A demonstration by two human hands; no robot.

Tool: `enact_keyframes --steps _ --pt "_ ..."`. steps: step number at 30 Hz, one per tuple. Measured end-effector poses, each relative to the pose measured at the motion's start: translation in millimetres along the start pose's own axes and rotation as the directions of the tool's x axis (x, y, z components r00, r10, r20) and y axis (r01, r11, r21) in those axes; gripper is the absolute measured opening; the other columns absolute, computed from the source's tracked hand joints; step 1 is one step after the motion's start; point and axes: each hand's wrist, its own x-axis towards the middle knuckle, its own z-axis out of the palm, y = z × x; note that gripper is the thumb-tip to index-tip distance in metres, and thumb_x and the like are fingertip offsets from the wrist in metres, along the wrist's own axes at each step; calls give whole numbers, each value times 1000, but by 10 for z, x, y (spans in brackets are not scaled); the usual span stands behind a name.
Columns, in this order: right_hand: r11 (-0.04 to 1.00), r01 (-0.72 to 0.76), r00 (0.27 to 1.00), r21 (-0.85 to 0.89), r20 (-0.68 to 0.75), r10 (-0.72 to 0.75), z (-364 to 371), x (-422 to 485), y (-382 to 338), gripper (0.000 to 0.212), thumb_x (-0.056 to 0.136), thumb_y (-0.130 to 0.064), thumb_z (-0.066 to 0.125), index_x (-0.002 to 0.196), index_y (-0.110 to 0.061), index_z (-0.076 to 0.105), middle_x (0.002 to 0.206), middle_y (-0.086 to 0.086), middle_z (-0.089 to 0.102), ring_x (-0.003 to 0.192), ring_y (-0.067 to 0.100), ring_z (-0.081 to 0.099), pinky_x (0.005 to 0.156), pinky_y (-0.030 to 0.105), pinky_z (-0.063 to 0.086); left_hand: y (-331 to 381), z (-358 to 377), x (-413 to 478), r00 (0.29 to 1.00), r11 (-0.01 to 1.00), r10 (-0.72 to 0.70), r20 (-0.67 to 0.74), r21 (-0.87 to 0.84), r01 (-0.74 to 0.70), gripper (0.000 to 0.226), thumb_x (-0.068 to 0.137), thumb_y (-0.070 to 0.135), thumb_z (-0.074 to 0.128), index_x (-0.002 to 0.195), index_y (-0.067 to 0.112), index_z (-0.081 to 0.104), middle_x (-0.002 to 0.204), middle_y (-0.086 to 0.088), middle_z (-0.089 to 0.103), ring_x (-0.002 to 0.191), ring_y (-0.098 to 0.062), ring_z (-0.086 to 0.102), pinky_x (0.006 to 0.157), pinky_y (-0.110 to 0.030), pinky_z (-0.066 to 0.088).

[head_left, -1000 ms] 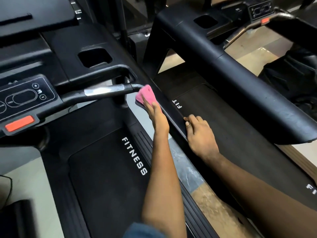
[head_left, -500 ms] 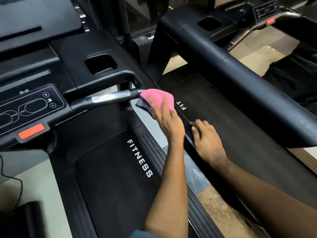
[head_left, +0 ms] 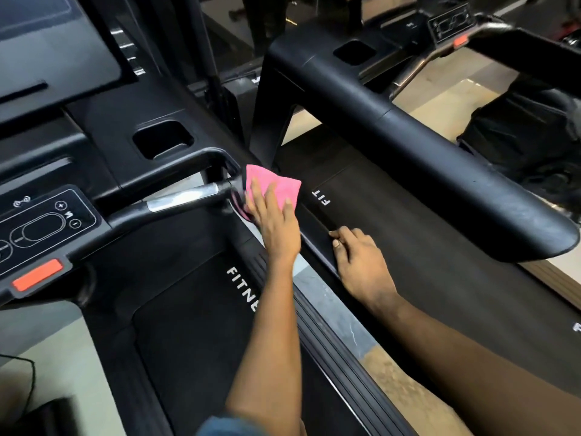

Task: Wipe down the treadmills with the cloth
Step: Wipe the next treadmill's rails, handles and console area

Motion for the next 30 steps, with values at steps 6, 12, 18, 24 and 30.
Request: enact_keyframes --steps 6,12,18,24,30 --pt "1000 5 1000 -8 -1 -5 0 10 1 21 105 -32 40 120 -30 55 110 -3 57 99 24 54 89 49 49 -138 44 -91 967 895 -211 145 -368 251 60 108 42 29 159 37 -1 169 5 -9 153 -10 1 120 -19 10" --pt "1000 16 1000 -6 -16 -16 15 17 2 21 105 -31 40 120 -29 55 108 -3 57 99 24 53 89 49 49 -203 244 -117 912 819 -393 113 -409 403 66 102 61 18 160 36 -2 168 1 13 151 -23 23 123 -49 20" --pt "999 31 998 10 -52 -30 10 -5 12 21 105 -31 42 118 -29 58 108 -3 58 103 24 55 92 47 47 -276 344 -1063 859 735 -475 193 -449 507 39 106 13 40 145 19 45 132 -8 60 115 -21 60 91 -28 47" --pt "970 5 959 241 -276 64 -169 -192 -32 18 99 -15 51 106 -15 68 103 3 63 98 24 58 92 46 48 147 -338 -1206 927 861 -333 174 -345 374 45 100 2 48 139 25 53 111 6 62 101 -12 60 68 1 38" --pt "712 -148 989 687 103 107 -702 -649 -84 19 96 -38 57 105 -28 72 104 -8 74 91 6 67 82 30 49 606 -827 -1417 909 942 -51 414 -283 182 36 98 6 51 124 25 67 107 9 69 98 2 64 75 -6 45"
